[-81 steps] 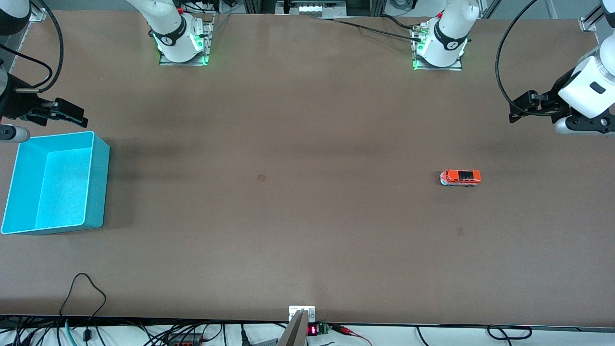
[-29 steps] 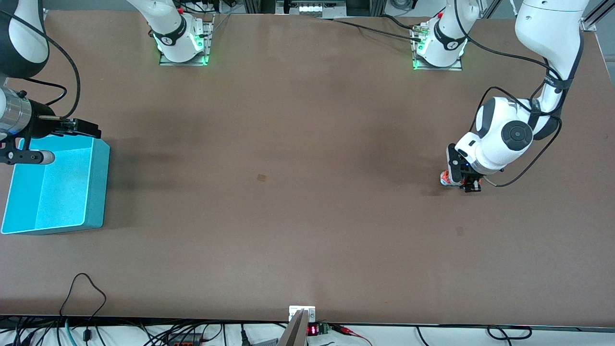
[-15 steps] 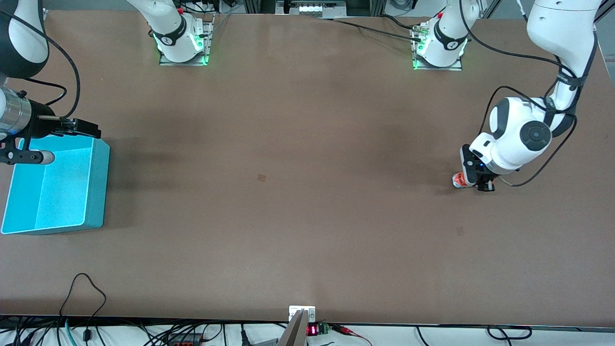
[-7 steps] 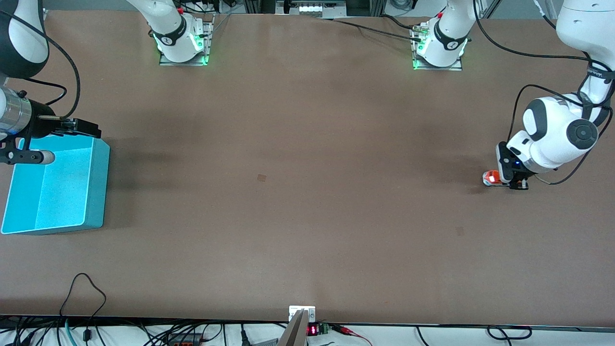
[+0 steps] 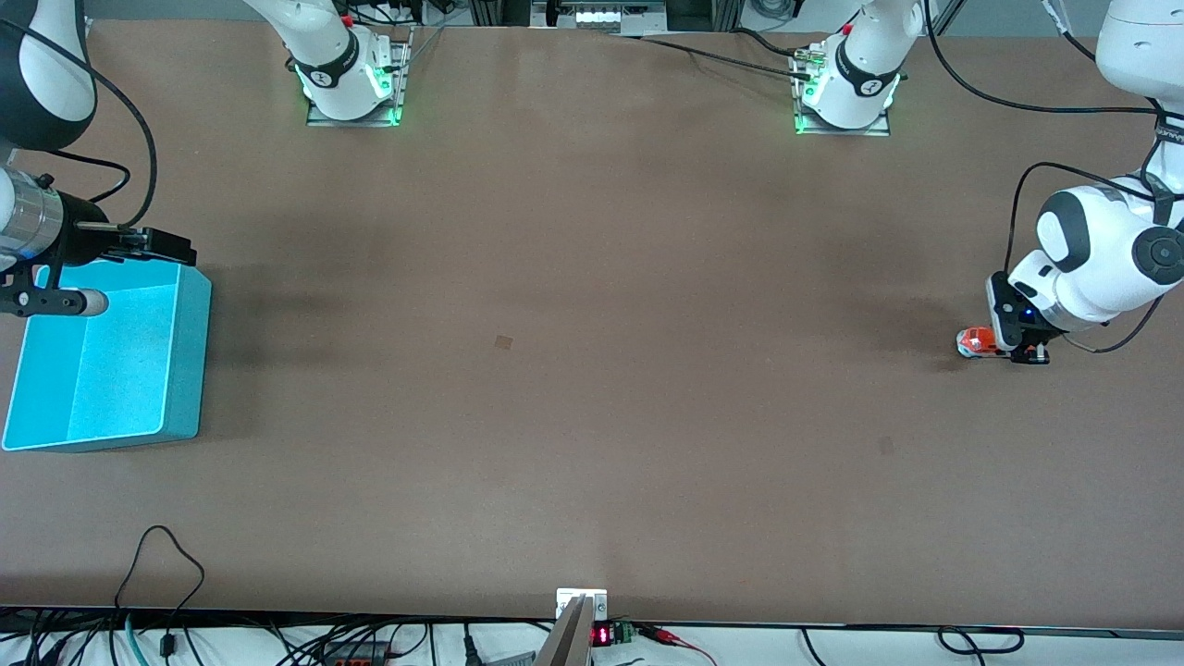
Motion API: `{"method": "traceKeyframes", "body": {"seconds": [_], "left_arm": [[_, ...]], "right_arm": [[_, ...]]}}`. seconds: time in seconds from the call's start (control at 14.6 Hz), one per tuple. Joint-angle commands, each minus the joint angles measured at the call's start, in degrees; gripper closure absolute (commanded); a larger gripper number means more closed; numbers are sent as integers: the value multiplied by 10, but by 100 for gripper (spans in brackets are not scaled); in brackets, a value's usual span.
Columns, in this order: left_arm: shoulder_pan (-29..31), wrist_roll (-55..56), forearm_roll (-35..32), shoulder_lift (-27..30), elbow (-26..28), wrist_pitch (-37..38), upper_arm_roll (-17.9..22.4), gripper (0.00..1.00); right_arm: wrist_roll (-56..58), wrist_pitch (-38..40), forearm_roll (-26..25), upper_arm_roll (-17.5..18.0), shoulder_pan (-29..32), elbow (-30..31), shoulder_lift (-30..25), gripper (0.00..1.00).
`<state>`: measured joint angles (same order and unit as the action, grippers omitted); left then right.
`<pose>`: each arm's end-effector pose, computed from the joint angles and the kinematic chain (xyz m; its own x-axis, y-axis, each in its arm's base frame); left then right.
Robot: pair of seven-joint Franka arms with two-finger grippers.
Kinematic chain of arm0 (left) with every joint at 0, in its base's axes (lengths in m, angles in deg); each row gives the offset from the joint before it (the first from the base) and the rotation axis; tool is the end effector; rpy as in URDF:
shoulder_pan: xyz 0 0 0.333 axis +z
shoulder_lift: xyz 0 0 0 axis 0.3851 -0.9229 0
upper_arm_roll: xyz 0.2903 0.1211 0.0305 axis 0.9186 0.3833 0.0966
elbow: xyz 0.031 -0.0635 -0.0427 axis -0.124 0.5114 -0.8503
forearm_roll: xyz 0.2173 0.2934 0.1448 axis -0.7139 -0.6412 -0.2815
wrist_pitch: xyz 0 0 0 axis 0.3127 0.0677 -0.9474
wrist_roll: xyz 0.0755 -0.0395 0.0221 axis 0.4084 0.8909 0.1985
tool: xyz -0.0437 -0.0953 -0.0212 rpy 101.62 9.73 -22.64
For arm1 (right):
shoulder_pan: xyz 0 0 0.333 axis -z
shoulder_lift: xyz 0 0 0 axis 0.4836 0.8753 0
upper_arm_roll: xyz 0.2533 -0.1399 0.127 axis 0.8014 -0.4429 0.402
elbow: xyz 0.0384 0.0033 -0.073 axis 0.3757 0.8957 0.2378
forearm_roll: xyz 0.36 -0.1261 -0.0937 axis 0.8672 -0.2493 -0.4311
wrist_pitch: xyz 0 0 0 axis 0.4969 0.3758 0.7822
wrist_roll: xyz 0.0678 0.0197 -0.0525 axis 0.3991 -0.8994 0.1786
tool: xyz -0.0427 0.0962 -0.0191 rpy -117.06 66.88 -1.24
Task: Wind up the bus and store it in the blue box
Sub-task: 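Pull the bus backward along the table with the left gripper, then release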
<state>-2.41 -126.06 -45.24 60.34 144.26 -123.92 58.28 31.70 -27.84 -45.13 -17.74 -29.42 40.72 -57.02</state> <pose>0.5404 0.1924 0.2063 0.0247 -0.9966 -0.0782 -0.9996 -0.0256 0.0102 0.5874 -0.0212 0.5173 0.9755 -0.0409 -0.2164 -0.0390 -0.9992 0.0133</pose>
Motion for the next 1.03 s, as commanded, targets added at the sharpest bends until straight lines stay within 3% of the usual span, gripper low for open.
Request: {"method": "traceKeyframes", "body": {"seconds": [0.0,0.21,0.48,0.62,0.96], "left_arm": [[26,-12,-9,-41,-8,0,-3,0],[22,-6,-7,-15,-36,57,-5,0],[20,23,-6,-7,-131,230,-35,0],[20,44,-7,-5,-160,275,-53,0],[4,166,-10,2,-240,411,-84,0]], "right_arm": [[0,6,-5,2,0,2,-5,0],[-1,6,-5,2,0,2,-4,0],[3,6,-4,2,2,2,-1,0],[3,7,-4,2,2,2,0,0],[0,7,-4,2,3,2,0,0]]}}
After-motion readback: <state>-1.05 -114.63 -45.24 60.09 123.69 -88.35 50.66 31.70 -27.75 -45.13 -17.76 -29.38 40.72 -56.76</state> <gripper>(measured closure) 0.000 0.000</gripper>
